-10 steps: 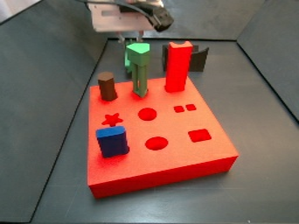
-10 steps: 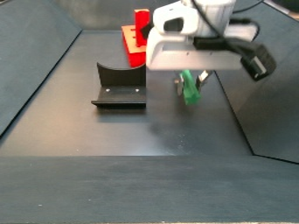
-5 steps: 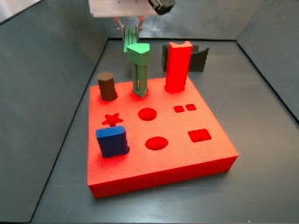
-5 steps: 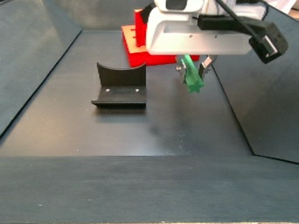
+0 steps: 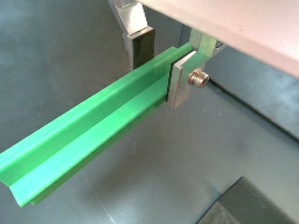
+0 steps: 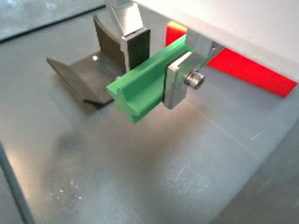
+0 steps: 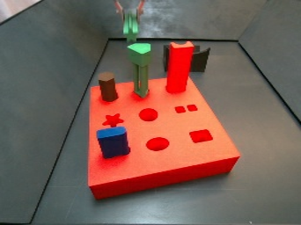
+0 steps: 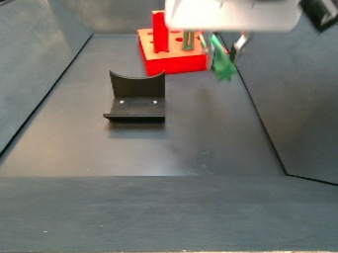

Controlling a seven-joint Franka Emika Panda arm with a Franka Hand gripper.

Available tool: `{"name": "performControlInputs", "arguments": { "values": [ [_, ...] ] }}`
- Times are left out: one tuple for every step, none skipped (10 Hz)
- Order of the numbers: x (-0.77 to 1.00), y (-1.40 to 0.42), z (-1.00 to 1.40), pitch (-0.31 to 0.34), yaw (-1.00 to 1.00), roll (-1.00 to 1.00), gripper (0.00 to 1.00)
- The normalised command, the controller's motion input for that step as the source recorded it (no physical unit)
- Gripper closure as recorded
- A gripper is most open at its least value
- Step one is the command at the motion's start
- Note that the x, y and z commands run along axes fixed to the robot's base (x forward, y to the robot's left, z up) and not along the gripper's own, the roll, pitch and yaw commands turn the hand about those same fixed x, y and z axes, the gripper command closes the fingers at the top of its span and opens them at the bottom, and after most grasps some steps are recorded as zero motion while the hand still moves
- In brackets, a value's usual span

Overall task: Pick up the star object. Move up. Place the star object on the fixture. Regrasp the star object. Move to above the board. Insert the star object.
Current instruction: Place the star object on the fixture.

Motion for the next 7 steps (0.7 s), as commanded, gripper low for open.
{"name": "performControlInputs", "arguments": {
  "values": [
    [-0.03,0.01,0.86,0.041,-0.01,0.03,1.0],
    [-0.02,0.01,0.69,0.046,-0.01,0.03,1.0],
    [-0.01,0.01,0.58,0.051,-0.01,0.04,1.0],
    [0.0,0.02,0.29,0.071,-0.01,0.04,1.0],
    [0.01,0.02,0.18,0.08,-0.01,0.04,1.0],
    [1.0,-0.28,0.12,0.199,-0.68,0.18,1.0],
    [1.0,-0.28,0.11,0.204,-0.64,0.17,1.0]
  ]
}}
